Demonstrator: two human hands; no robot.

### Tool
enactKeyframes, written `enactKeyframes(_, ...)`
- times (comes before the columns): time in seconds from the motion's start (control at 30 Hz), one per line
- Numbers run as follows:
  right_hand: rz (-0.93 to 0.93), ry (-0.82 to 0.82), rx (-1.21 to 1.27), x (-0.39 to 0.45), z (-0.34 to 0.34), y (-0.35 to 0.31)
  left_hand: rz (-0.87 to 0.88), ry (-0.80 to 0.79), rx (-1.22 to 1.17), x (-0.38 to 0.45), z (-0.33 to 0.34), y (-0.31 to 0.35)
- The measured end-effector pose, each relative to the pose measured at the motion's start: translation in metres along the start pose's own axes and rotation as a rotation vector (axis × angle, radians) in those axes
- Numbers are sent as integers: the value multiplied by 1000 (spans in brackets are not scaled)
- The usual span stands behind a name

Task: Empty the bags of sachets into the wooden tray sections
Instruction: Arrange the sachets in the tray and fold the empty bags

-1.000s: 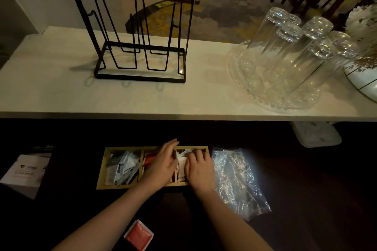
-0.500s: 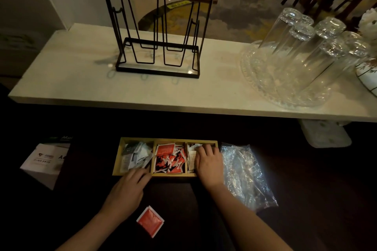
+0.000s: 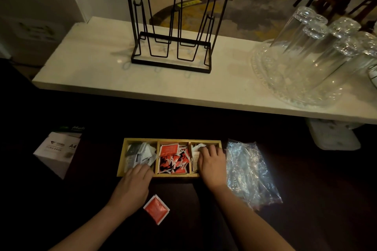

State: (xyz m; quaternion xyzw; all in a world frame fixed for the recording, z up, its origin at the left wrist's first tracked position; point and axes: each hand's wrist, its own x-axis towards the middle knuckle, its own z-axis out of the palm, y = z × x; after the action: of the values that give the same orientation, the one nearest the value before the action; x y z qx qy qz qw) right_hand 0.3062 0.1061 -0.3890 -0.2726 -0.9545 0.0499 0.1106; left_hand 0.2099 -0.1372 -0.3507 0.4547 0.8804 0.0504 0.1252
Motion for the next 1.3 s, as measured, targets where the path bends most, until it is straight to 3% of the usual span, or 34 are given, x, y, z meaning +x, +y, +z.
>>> enactKeyframes(0.13,26,6,29,-12,-1,-6,173,-11,57,-14,3,1)
enactKeyframes(0.27,30,-24,42,-13,-1,-7,412,-216,181,-34,21,5)
enactKeyframes(0.33,26,-31,46,-13,-2,-7,435,-314,243,-36,31,4)
enactKeyframes(0.53,36,-35,73,-13,-7,-9,467,-380,350,-19,24,30)
enactKeyframes(0.7,48,-102,95,-15,-14,-11,441,-242,184,-9,12,40)
enactKeyframes(0.83,-57,-216,-14,-13,-21,-10,376,189,-139,10,-25,58)
enactKeyframes(0.9,-114,-239,-72,-12,-22,-10,274,313,-137,28,-45,64)
enactKeyframes(1.0,-137,-221,-114,-10,-23,-10,-27,218,-52,53,-54,65)
enactKeyframes(1.07,-114,-199,-95,-10,-22,-11,-112,154,-6,64,-47,63)
enactKeyframes(1.3,-47,-165,-18,-11,-23,-13,-69,-4,16,67,2,63)
